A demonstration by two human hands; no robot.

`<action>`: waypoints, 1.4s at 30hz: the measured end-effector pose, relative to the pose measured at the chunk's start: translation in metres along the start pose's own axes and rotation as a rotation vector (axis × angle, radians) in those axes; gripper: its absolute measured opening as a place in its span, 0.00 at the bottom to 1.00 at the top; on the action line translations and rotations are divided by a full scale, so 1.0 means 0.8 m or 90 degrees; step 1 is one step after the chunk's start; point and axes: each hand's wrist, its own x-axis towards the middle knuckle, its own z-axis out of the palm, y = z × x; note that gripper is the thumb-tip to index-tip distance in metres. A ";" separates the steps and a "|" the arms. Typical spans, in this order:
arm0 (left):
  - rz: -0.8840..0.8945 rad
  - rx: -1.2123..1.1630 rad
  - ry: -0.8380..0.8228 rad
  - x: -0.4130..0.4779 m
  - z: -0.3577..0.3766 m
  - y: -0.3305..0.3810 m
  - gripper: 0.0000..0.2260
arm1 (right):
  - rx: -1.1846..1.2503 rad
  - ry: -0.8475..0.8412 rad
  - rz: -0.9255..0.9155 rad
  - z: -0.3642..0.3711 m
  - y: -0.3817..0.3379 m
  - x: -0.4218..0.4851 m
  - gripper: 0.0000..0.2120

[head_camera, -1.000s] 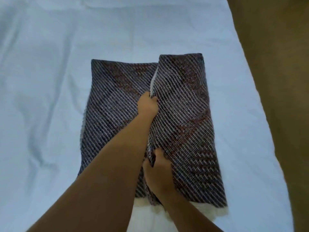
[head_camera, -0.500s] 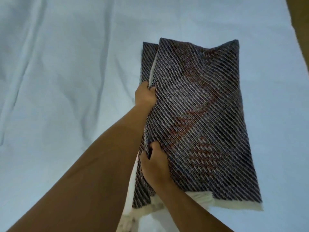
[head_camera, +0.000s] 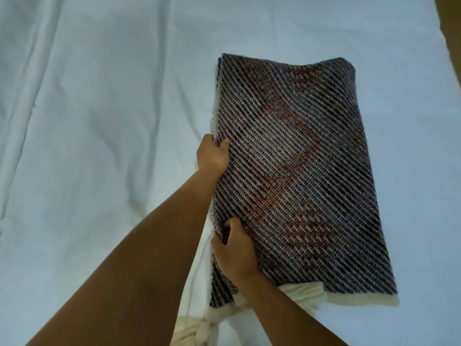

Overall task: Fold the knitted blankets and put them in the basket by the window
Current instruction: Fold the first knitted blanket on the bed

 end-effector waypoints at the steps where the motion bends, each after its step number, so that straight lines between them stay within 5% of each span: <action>1: 0.001 0.006 -0.005 -0.006 -0.001 -0.004 0.18 | 0.014 -0.005 -0.004 0.001 0.003 -0.003 0.14; 6: 0.003 -0.002 0.000 -0.065 0.004 -0.045 0.18 | 0.007 -0.028 -0.059 -0.001 0.025 -0.024 0.21; 19: 0.003 0.033 0.105 -0.258 0.027 -0.181 0.17 | -0.106 -0.043 -0.154 -0.050 0.116 -0.084 0.10; 23: 0.019 0.152 0.086 -0.302 0.035 -0.191 0.14 | -0.141 -0.080 -0.160 -0.061 0.145 -0.107 0.11; 27: -0.094 0.232 0.018 -0.305 0.011 -0.199 0.09 | -0.131 -0.110 -0.166 -0.058 0.151 -0.123 0.14; 32: -0.214 0.205 0.057 -0.294 -0.019 -0.199 0.08 | -0.211 -0.117 -0.245 -0.075 0.156 -0.132 0.15; 34: -0.151 0.338 0.101 -0.298 -0.006 -0.184 0.21 | -0.257 -0.062 -0.270 -0.091 0.161 -0.128 0.15; 36: 0.053 0.468 0.118 -0.308 0.013 -0.168 0.28 | -0.341 0.007 -0.281 -0.114 0.173 -0.122 0.17; 38: 0.234 0.575 0.011 -0.320 0.040 -0.158 0.34 | -0.437 0.063 -0.301 -0.142 0.198 -0.116 0.20; 42: 0.267 0.788 -0.172 -0.325 0.088 -0.162 0.37 | -0.606 0.094 -0.263 -0.189 0.257 -0.105 0.37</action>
